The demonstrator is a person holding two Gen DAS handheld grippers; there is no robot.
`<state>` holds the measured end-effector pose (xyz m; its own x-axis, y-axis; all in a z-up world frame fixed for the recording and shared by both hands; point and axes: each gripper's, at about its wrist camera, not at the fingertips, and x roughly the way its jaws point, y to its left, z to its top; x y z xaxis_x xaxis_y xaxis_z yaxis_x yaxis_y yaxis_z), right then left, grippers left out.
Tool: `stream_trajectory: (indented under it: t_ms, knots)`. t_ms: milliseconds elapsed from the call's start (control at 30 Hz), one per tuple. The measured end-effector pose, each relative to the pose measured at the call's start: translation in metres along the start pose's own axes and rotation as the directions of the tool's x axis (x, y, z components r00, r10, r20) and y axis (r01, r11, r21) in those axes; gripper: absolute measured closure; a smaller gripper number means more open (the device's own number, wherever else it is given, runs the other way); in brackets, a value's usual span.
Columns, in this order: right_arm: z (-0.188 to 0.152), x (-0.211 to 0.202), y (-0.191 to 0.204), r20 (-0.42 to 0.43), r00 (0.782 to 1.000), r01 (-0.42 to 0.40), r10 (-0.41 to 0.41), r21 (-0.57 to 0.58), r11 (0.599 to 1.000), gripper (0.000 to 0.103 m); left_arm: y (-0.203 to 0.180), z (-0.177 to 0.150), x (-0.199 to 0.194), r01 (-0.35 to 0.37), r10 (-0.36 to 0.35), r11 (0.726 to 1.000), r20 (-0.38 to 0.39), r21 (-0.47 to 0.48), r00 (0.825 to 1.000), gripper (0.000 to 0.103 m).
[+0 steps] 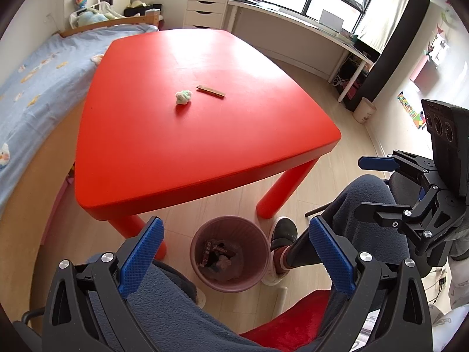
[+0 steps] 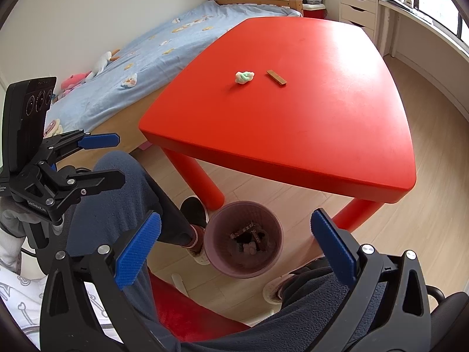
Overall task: Collect trash
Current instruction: 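Move both tools over the table toward the green-white sock and wooden stick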
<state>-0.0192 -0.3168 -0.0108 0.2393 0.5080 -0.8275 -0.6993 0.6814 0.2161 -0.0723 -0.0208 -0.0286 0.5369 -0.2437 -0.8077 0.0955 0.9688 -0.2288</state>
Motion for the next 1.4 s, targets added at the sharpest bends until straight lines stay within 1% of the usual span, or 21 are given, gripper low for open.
stream_trajectory:
  t_ms: [333, 600, 700, 767, 1000, 1267, 1400]
  knots:
    - [0.008, 0.002, -0.002, -0.001, 1.0, -0.02, 0.02, 0.011, 1.0, 0.003, 0.004, 0.004, 0.002, 0.002, -0.002, 1.0, -0.003, -0.005, 1.0, 0.008]
    - [0.031, -0.001, -0.008, 0.024, 1.0, -0.009, 0.01, -0.006, 1.0, 0.003, 0.014, 0.021, 0.003, -0.008, 0.008, 1.0, 0.013, 0.0, 1.0, 0.008]
    - [0.045, 0.001, -0.012, 0.029, 1.0, -0.008, 0.008, -0.017, 1.0, 0.003, 0.021, 0.035, 0.005, -0.007, 0.007, 1.0, 0.019, 0.006, 1.0, 0.008]
    - [0.057, 0.003, -0.014, 0.034, 0.999, 0.012, -0.011, -0.04, 0.999, 0.003, 0.024, 0.046, 0.007, -0.017, 0.016, 1.0, 0.027, 0.018, 1.0, 0.008]
    - [0.108, 0.016, -0.025, 0.034, 0.998, 0.05, -0.046, -0.113, 0.992, 0.003, 0.035, 0.088, 0.016, -0.029, 0.026, 0.998, 0.044, 0.049, 0.999, 0.008]
    - [0.157, 0.047, -0.041, 0.003, 0.996, 0.092, -0.093, -0.171, 0.981, 0.003, 0.053, 0.125, 0.037, -0.038, 0.037, 0.998, 0.017, 0.058, 0.999, 0.008]
    - [0.176, 0.07, -0.052, -0.035, 0.996, 0.078, -0.085, -0.175, 0.981, 0.003, 0.061, 0.142, 0.051, -0.048, 0.049, 0.997, -0.005, 0.059, 0.999, 0.008]
